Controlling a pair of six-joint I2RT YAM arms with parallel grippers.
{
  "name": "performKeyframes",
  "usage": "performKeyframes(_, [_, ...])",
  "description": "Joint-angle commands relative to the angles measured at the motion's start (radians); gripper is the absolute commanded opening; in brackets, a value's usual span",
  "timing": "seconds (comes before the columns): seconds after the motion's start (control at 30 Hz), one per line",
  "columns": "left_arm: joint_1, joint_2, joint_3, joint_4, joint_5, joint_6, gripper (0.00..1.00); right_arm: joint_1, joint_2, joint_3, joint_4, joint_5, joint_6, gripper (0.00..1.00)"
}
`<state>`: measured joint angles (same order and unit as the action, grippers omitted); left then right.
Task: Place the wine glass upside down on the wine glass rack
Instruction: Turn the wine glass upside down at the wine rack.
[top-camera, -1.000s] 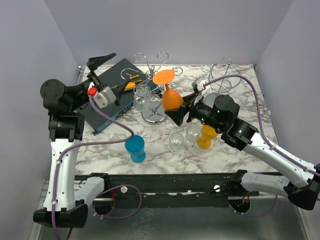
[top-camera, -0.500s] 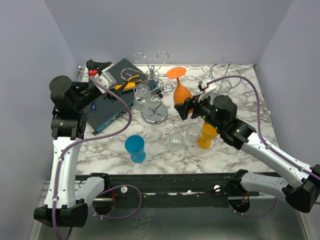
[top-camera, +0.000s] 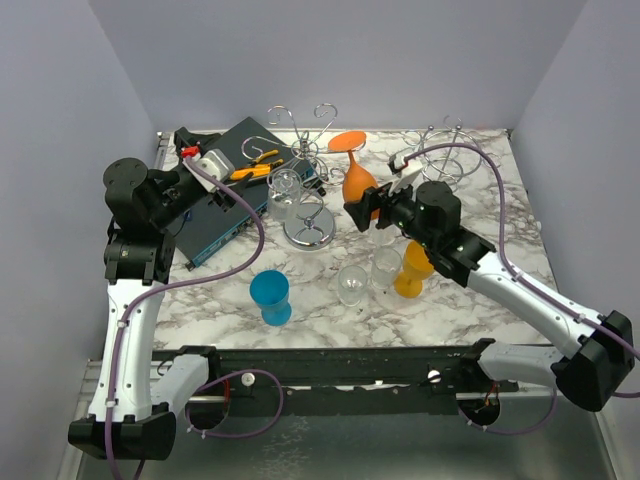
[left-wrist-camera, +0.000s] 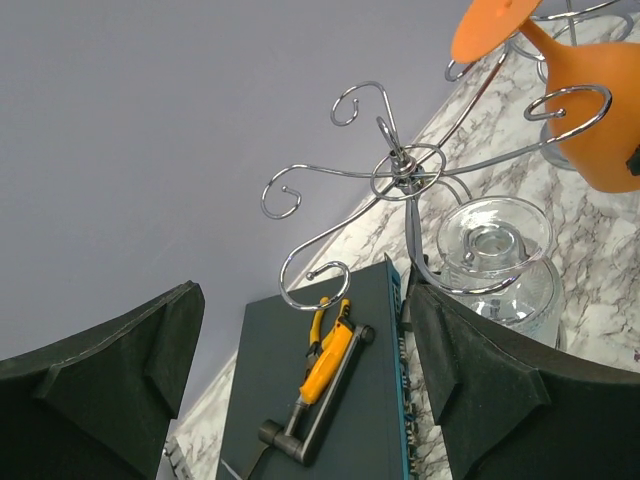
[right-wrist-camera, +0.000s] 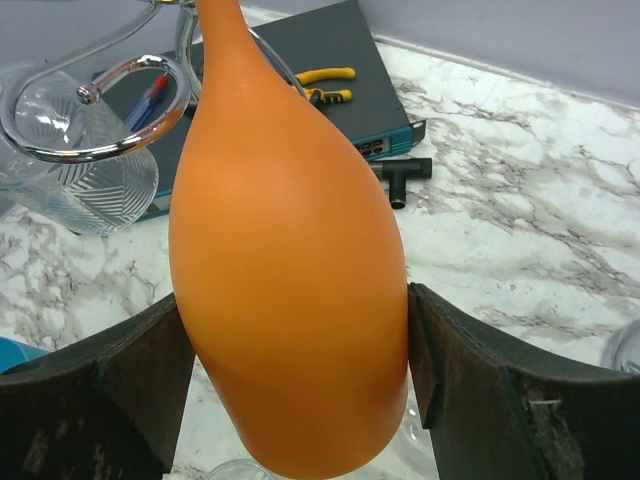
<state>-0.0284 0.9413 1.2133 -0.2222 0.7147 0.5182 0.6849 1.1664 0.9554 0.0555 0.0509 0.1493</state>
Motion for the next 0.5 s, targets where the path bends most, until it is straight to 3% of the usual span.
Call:
performKeyframes(0.0, [-0.004,-0.018,-0.008,-0.006,-0.024,0.020,0.91,-0.007,0.035,-0.006,0.067,-0.043,0.001,0.79])
performKeyframes(0.47, [-0.004,-0.022,-0.014,-0.032,-0.037,0.043,0.91,-0.012,0.126,-0.026,0.172,-0.191,-0.001,0.79])
